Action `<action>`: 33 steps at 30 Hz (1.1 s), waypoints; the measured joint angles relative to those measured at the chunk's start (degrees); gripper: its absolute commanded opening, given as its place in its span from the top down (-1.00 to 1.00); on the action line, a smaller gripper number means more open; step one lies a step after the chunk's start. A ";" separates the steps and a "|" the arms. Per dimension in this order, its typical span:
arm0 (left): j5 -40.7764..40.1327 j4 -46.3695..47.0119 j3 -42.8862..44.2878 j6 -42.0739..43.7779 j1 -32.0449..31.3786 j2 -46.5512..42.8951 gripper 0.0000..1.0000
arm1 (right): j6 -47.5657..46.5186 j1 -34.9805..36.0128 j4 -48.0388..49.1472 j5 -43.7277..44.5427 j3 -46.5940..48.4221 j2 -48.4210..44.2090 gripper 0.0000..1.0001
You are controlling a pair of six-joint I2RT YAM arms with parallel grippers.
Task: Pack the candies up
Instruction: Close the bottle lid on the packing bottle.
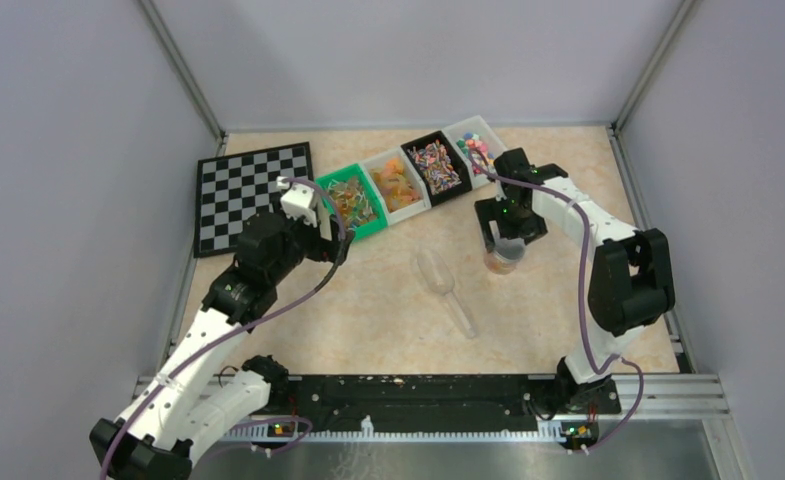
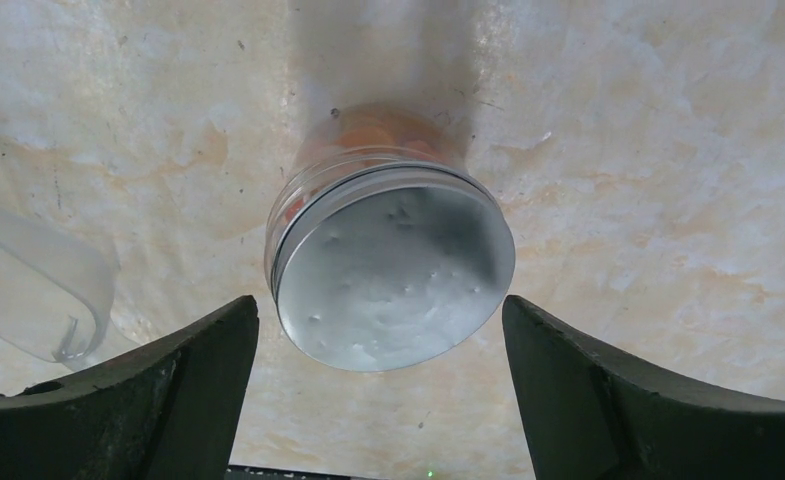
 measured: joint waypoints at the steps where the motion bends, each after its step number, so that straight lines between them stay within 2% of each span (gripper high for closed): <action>1: 0.00 0.00 0.00 0.00 -0.04 0.04 -0.97 | -0.02 0.00 0.04 -0.35 0.00 0.00 -0.78; 13: -0.02 -0.02 0.00 0.07 -0.35 0.17 -0.98 | -0.50 0.00 0.31 -4.44 0.70 0.28 -0.64; 18: 0.00 -0.02 0.00 0.09 -0.39 0.17 -0.97 | -0.02 0.00 1.49 -5.18 1.18 0.11 -0.77; 22: -0.02 -0.02 0.00 0.22 -0.55 0.17 -0.97 | 1.42 -0.44 4.09 -4.74 0.44 -1.66 -0.78; 31: -1.66 -0.09 0.00 -0.87 -0.79 0.20 -0.97 | 5.73 -6.38 12.68 -4.02 -7.50 -9.66 -0.29; 33: -2.67 0.70 -0.66 -2.56 -0.87 0.15 -0.98 | 6.75 -8.35 15.21 -4.79 -10.43 -11.87 -0.25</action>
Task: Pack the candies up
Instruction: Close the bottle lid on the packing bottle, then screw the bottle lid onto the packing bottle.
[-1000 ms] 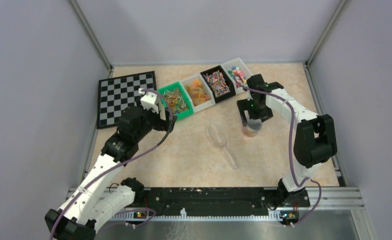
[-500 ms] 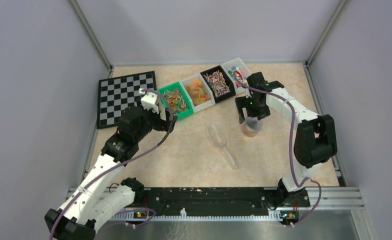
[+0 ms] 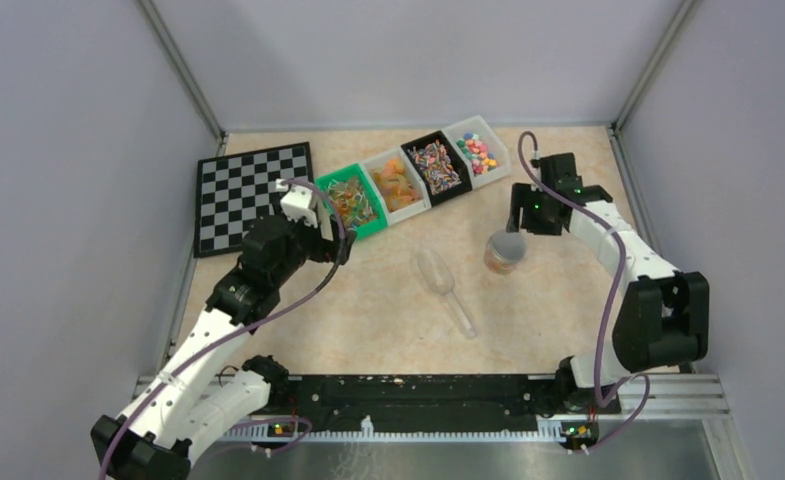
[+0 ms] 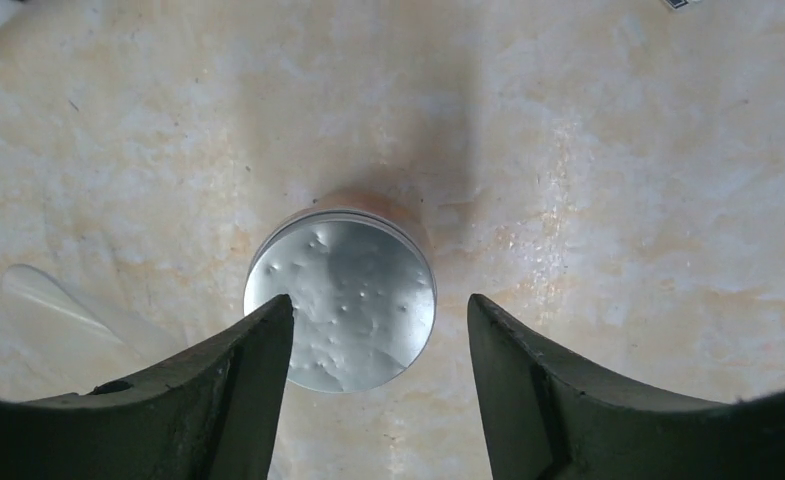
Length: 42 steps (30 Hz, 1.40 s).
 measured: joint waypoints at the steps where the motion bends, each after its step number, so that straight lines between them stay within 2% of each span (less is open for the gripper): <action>1: 0.50 1.03 -0.92 -0.74 0.00 -0.04 -0.95 | 0.48 -0.96 1.03 -0.48 -1.31 -1.16 -0.25; 3: 3.04 2.80 -3.10 -1.97 -0.09 0.13 -0.89 | 1.79 -3.43 4.04 -2.54 -4.35 -4.00 -0.22; 7: 10.97 3.19 -3.48 -4.28 -0.15 4.13 -0.81 | 4.52 -7.96 11.23 -6.16 -10.86 -9.57 0.07; 10: 17.27 2.82 1.31 -6.14 -0.17 10.93 -0.57 | 7.34 -11.08 16.83 -9.81 -15.96 -12.39 0.00; 13: 23.45 4.63 5.86 -9.70 -0.17 16.44 -0.42 | 10.29 -14.38 22.12 -14.01 -21.11 -13.77 -0.01; 18: 31.58 12.22 9.40 -18.27 -1.14 25.16 -0.37 | 14.23 -17.42 29.07 -19.52 -27.56 -13.92 -0.01; 22: 32.17 14.40 12.94 -21.57 -4.61 33.16 -0.36 | 15.52 -17.73 32.22 -21.88 -29.38 -14.25 -0.01; 28: 31.85 18.38 20.06 -24.72 -10.95 46.05 -0.24 | 15.89 -19.02 37.09 -25.11 -31.32 -15.04 0.00; 32: 31.58 19.87 24.44 -25.99 -13.29 53.77 -0.25 | 15.47 -19.93 38.91 -26.58 -32.68 -15.06 0.01; 42: 29.46 22.40 33.79 -27.04 -16.37 64.70 -0.25 | 15.98 -20.02 43.32 -30.60 -35.78 -15.74 0.01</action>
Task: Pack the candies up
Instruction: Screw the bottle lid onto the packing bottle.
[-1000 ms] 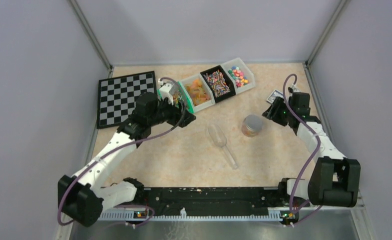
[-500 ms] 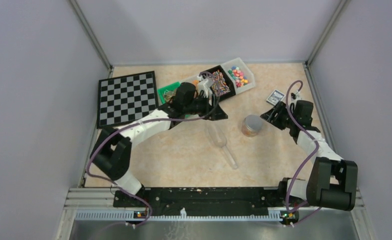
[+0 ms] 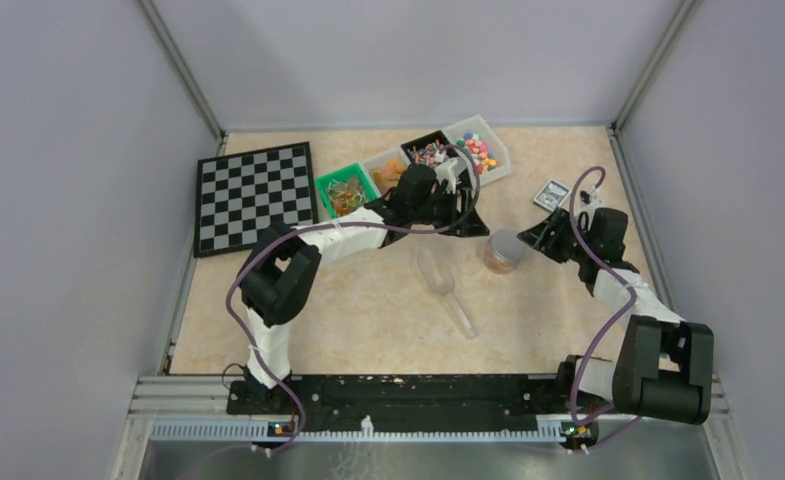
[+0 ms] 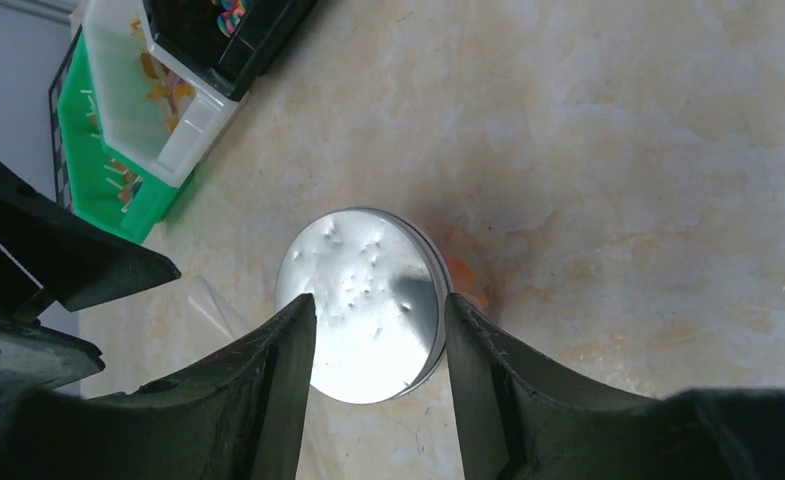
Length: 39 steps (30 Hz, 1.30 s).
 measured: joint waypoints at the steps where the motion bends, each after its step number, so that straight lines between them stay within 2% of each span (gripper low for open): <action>1: -0.02 0.44 0.48 -0.11 -0.17 0.57 -0.28 | 0.09 0.00 0.46 -0.26 -0.02 0.00 0.01; 5: -0.04 1.86 2.93 0.07 -0.83 3.28 -0.60 | 0.90 0.00 3.45 -1.99 -0.55 0.00 0.06; 7: -0.37 1.95 4.24 0.66 -1.22 4.66 -0.66 | 1.16 0.00 4.28 -2.86 -0.94 0.07 0.11; 16: -0.17 1.20 8.57 3.45 -2.25 9.35 -0.59 | 1.92 0.00 6.03 -5.40 -1.18 0.09 0.14; 21: 0.00 0.63 9.60 4.13 -2.27 11.02 -0.55 | 1.20 0.00 4.48 -4.76 -1.18 0.13 -0.04; 23: -0.37 0.13 9.99 4.42 -2.27 11.74 -0.54 | 0.83 0.00 3.50 -3.69 -1.18 0.13 -0.04; 29: -0.92 -1.55 10.01 5.99 -2.27 12.74 -0.48 | -0.13 0.00 1.79 -1.68 -1.18 0.24 0.09; 39: -0.50 -1.03 10.03 7.28 -2.14 12.81 -0.40 | -0.24 0.00 0.96 -1.68 -1.18 1.84 0.18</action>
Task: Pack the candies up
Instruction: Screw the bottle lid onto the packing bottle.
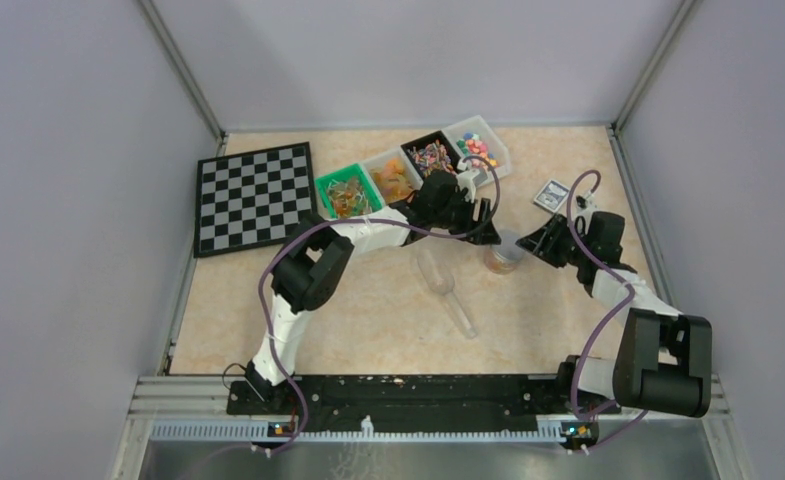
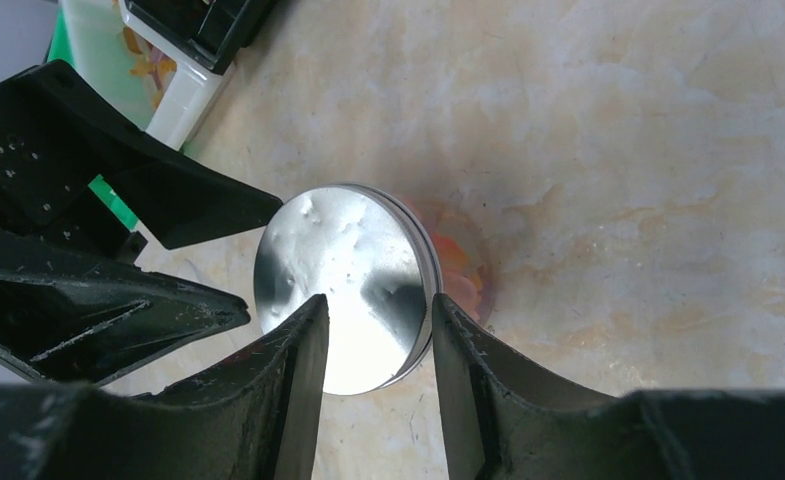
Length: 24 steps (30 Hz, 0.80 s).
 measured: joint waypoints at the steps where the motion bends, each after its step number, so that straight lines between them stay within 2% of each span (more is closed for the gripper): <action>1: 0.15 0.24 0.00 -0.04 0.00 0.09 -0.40 | -0.02 0.00 -0.02 -0.02 0.00 0.07 0.19; 13: 1.22 0.96 1.14 -0.66 0.04 2.89 -0.28 | -0.07 0.00 0.09 -1.46 0.00 1.03 0.21; 24: 1.38 0.98 1.31 -0.57 0.31 3.15 -0.12 | 0.26 -0.02 1.31 -2.40 0.00 1.16 0.33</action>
